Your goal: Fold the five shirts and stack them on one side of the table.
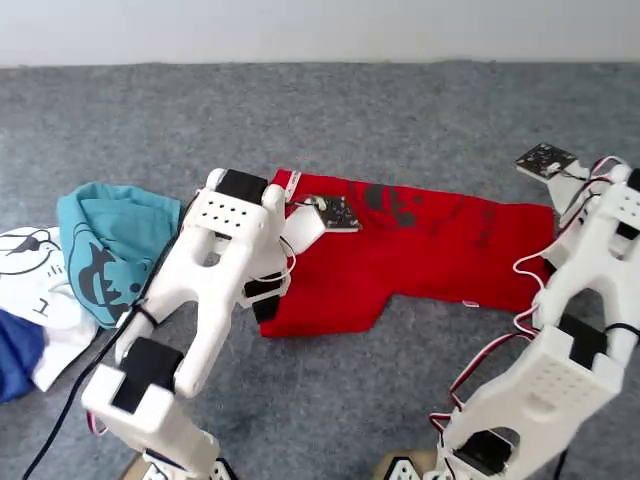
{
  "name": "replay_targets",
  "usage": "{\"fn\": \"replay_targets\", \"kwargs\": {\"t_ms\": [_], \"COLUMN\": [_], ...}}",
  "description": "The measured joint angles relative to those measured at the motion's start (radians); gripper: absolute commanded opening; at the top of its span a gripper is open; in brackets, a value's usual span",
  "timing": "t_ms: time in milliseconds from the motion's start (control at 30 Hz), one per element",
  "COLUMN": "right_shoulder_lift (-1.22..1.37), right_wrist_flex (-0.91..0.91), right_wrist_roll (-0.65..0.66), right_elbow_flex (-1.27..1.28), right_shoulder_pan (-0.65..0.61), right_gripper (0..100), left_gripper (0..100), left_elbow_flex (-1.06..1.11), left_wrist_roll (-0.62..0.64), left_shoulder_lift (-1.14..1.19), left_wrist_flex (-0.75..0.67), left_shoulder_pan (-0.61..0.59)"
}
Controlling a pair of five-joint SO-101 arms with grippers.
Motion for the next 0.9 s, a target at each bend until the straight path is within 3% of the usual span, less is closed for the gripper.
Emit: {"fn": "replay_targets", "kwargs": {"t_ms": [133,233,400,700,900], "right_shoulder_lift": [0.0,0.0,0.006,0.161,0.298], "right_wrist_flex": [0.089,0.12,0.104,-0.121,-0.325], "right_wrist_roll": [-0.028,-0.13,-0.264,-0.471,-0.491], "right_elbow_flex": [-0.081,-0.144,-0.16,-0.163,-0.163], "right_shoulder_pan": [-0.003,-0.032,-0.133,-0.215,-0.215], "right_gripper": [24.6,22.0,0.2,0.9,0.9], "left_gripper": [16,16,5,2,2], "left_elbow_flex": [-0.058,-0.157,-0.253,-0.459,-0.631], "left_wrist_roll": [0.084,0.207,0.35,0.399,0.399], "left_shoulder_lift": [-0.051,-0.052,0.043,0.397,0.615], "left_wrist_flex": [0.0,-0.051,-0.164,-0.235,-0.235], "left_shoulder_pan": [-0.003,-0.035,-0.052,-0.052,-0.057]}}
